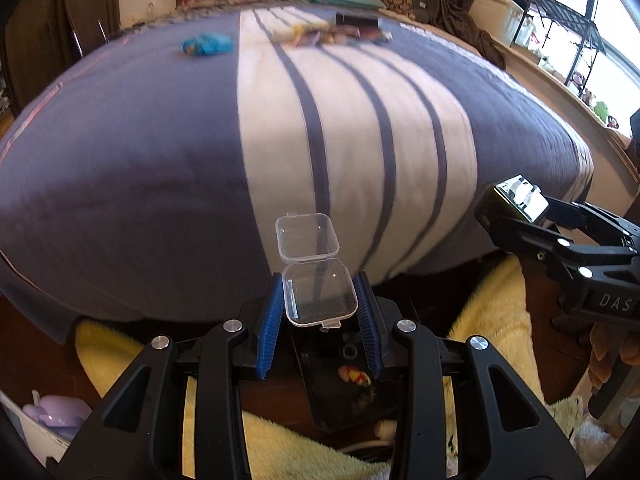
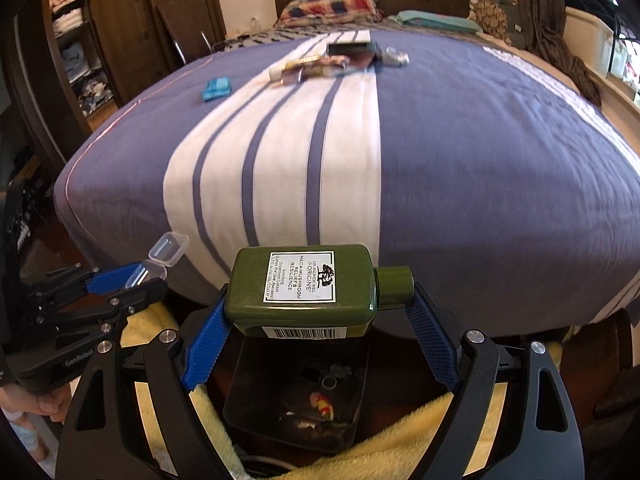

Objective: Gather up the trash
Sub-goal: 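Carry the green bottle and clear box down toward the black bin, then open both grippers over the black bin to drop the bottle and box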

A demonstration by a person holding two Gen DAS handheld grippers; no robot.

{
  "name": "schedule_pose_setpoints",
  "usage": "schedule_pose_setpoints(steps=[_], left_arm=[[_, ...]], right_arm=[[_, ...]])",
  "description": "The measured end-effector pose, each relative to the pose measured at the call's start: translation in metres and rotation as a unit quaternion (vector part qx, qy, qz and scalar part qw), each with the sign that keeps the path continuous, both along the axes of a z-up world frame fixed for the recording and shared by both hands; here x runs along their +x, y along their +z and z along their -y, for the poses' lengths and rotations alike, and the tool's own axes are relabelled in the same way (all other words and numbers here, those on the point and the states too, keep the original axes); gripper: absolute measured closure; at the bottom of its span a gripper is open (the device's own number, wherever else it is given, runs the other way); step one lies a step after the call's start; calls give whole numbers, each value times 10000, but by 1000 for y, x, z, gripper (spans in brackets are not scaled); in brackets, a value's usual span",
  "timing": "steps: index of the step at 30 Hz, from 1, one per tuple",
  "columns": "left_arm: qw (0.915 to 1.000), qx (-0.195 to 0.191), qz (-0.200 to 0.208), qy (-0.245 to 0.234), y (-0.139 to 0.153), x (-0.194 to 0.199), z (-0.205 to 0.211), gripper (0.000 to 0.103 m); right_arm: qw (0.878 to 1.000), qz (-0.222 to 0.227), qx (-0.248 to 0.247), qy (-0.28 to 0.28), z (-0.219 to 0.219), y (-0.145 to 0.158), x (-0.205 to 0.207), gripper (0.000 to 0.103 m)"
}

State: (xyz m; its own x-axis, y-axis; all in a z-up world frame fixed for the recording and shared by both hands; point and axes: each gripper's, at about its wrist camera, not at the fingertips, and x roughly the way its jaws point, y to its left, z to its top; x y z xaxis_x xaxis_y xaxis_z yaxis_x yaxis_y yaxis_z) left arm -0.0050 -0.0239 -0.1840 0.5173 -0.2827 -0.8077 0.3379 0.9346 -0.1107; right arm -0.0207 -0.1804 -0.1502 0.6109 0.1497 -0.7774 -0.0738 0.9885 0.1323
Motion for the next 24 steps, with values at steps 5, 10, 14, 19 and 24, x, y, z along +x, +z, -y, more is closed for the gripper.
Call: schedule_pose_setpoints(steps=[5,10,14,19,24], left_arm=[[9992,14,-379,-127,-27,-8,6,69],[9962,57,-826,-273,-56,-10,15,69],[9933,110,-1105,-333,-78,-11,19,69],[9888,167,-1439,-351,-99,-10,23,69],[9832,145,-1768,-426,-116,-8,26,69]], right_arm=[[9994,-345,5,31,-2,-25,-7,18],[9968,-800,20,25,-3,-57,-7,18],[9943,-1064,6,-9,-3,-74,-6,18],[9904,-1382,9,-20,-7,-94,-4,18],[9862,-1652,48,31,-11,-112,1,18]])
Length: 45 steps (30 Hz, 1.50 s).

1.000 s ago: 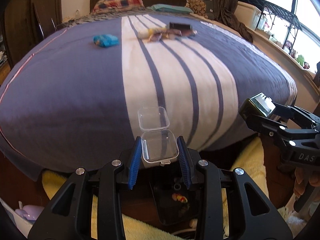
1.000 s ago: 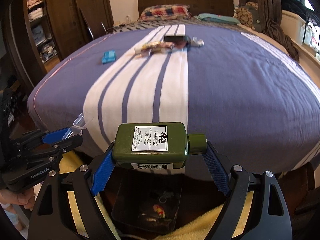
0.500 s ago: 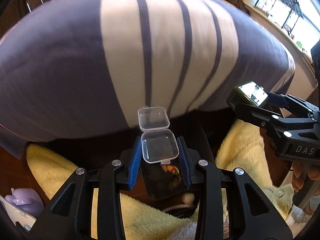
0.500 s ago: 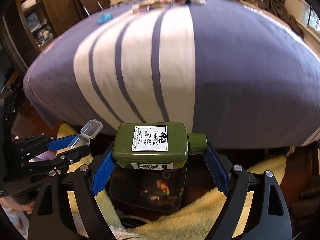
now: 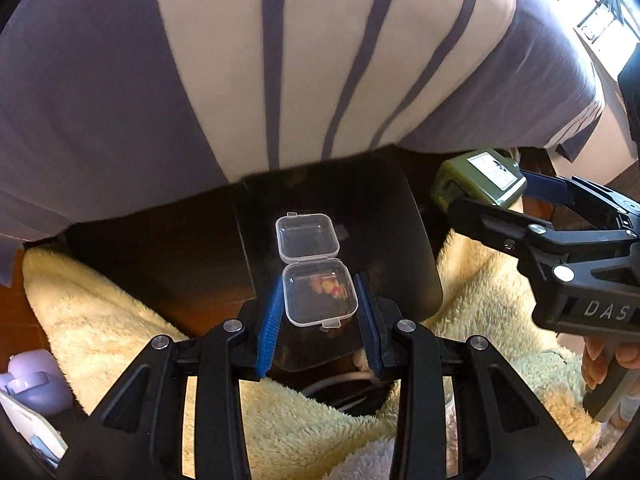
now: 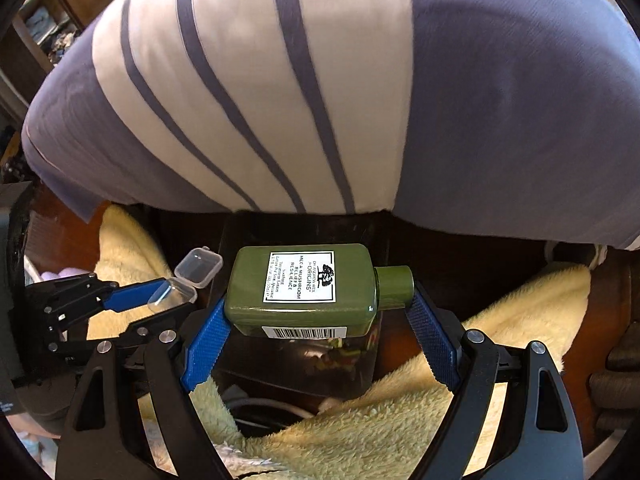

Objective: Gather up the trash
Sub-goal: 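Open both grippers over the black bin to drop the bottle and box, then raise both grippers back over the bed toward the remaining items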

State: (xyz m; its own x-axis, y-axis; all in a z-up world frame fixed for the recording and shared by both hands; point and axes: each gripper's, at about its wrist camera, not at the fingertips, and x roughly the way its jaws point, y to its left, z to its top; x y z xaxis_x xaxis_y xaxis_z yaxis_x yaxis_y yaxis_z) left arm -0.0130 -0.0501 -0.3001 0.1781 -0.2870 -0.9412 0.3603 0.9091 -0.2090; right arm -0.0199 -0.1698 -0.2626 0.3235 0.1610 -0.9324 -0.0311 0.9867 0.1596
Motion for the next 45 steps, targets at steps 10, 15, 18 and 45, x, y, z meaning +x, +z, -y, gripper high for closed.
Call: schedule_pose_setpoints(steps=[10,15,18,45], left_arm=[[9995,-32,-324,12,-14,6,-1,69],[9995,-51,-320,11,-14,8,-1,59],[9996,-74,-277,27,-13,8,-2,56],[9850,265,1573,651,108,27,-43,15]], right_arm=[[9998,-174,94,-102,3,-5,11,18],[9997,-173,87,-167,7,-6,13,16],[9997,-107,100,-185,8,-2,12,14],[9905,1274,-190,-477,46,95,14,11]])
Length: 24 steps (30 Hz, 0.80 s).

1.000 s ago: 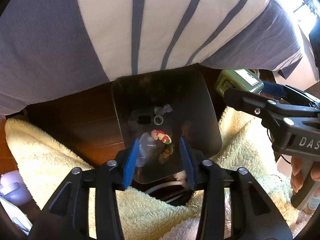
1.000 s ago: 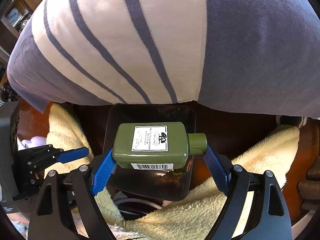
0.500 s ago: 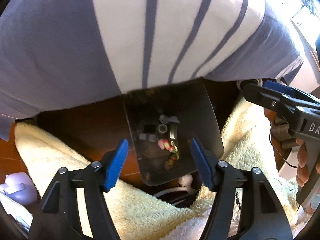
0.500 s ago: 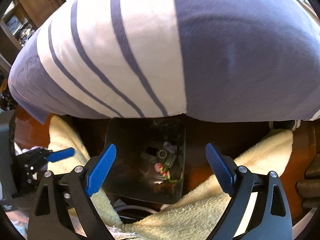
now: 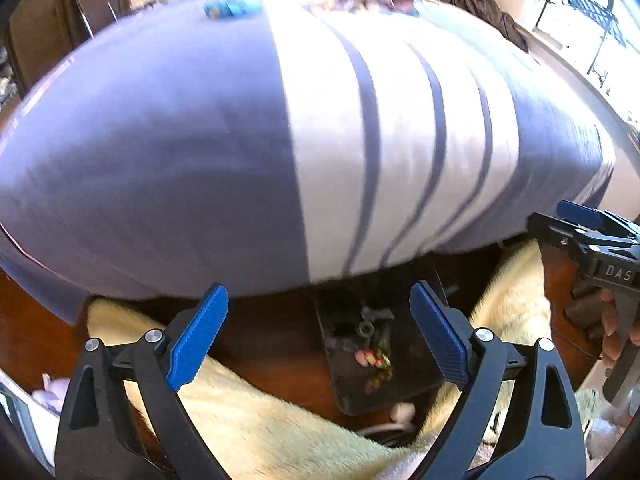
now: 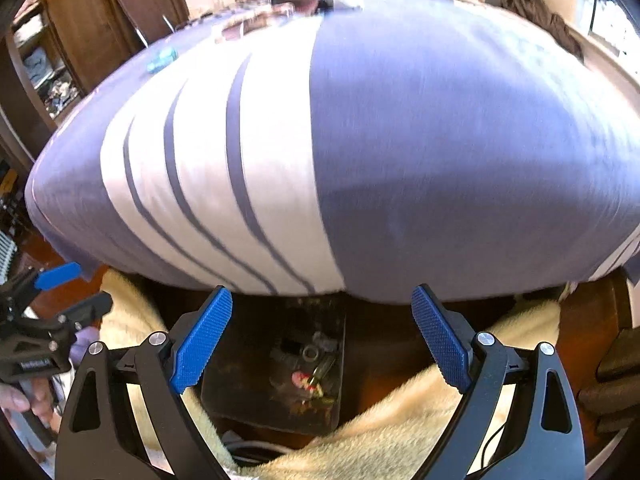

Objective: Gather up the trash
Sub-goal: 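Raise both grippers back over the bed toward the remaining items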

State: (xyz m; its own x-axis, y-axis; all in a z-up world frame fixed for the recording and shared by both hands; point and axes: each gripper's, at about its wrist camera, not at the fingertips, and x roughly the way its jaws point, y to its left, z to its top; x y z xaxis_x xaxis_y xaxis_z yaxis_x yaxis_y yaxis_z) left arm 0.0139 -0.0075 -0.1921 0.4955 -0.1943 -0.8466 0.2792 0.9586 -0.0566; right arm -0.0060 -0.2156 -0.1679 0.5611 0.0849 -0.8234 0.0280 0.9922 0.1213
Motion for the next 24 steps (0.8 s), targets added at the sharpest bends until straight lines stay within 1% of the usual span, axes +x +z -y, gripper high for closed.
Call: schedule_pose_setpoints(steps=[7,11,18,24], left_arm=[[9990,6,379,229,32,32,-16,14],[9979,14,557,337,47,51,-18,14],[9960,55,767,462,66,92,-26,14],[9950,167,826,533,71,134,-28,14]], right_arm=[[9985,482,-262,-48,8,41,30,11],[9972,655,-354,-73,8,55,50,11],[9962,756,-433,-64,7,66,94,11],[9959,841,-342,45,-3,72,136,11]])
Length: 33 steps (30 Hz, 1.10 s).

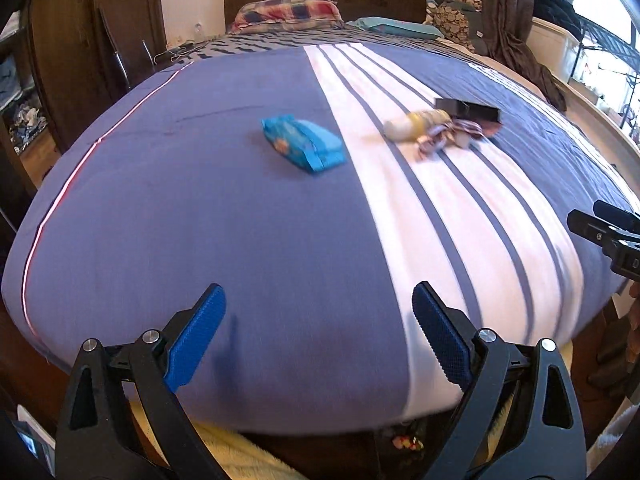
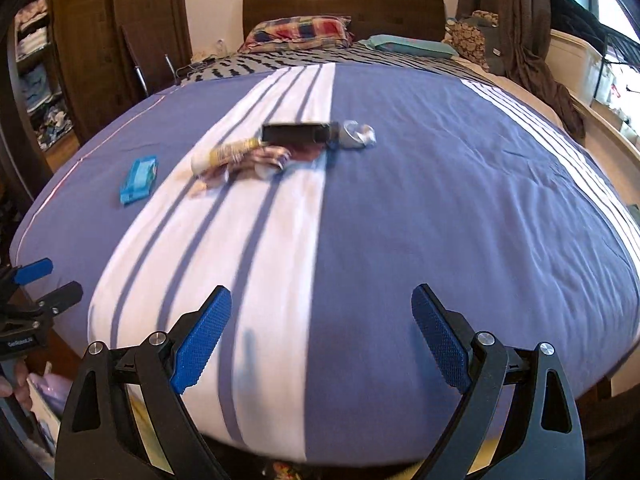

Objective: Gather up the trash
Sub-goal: 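Raise both grippers back over the bed toward the remaining items, then grasp the blue wipes pack with the left gripper while the right grasps the ribbon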

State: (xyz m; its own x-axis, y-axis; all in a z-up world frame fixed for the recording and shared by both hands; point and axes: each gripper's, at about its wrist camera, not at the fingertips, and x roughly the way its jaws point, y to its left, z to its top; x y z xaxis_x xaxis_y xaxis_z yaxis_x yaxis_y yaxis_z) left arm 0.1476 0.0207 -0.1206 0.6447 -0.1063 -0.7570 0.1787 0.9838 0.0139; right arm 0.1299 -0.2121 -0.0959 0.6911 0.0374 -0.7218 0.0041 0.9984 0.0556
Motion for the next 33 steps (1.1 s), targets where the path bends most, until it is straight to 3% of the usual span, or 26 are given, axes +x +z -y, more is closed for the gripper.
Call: schedule_pose_setpoints(steps=[12,15,23,24,28,31,33], left_arm=[[9997,-3,63,222,7,90,-2,14],[9995,-1,24,301,5,109,0,14],[9992,-36,-128,382,-5,147,4,14],[9992,-32,-152,366,-7,151,5,14],[9993,26,-211,293,-14,163,8,22],[9994,-13,-185,280,-13,165,8,38],[9995,-21,-188,264,-12,165,8,48]], right_arm=[[9990,217,60,381,-40,7,80,12],[9983,288,-89,490,-52,8,94,17],[9975,113,-288,639,-72,-4,131,19],[9974,36,-325,646,-72,-7,136,21],[9974,-45,-304,646,-69,-10,144,46],[9978,-19,-312,587,-65,-10,145,69],[9977,-18,-344,575,-62,-10,143,75]])
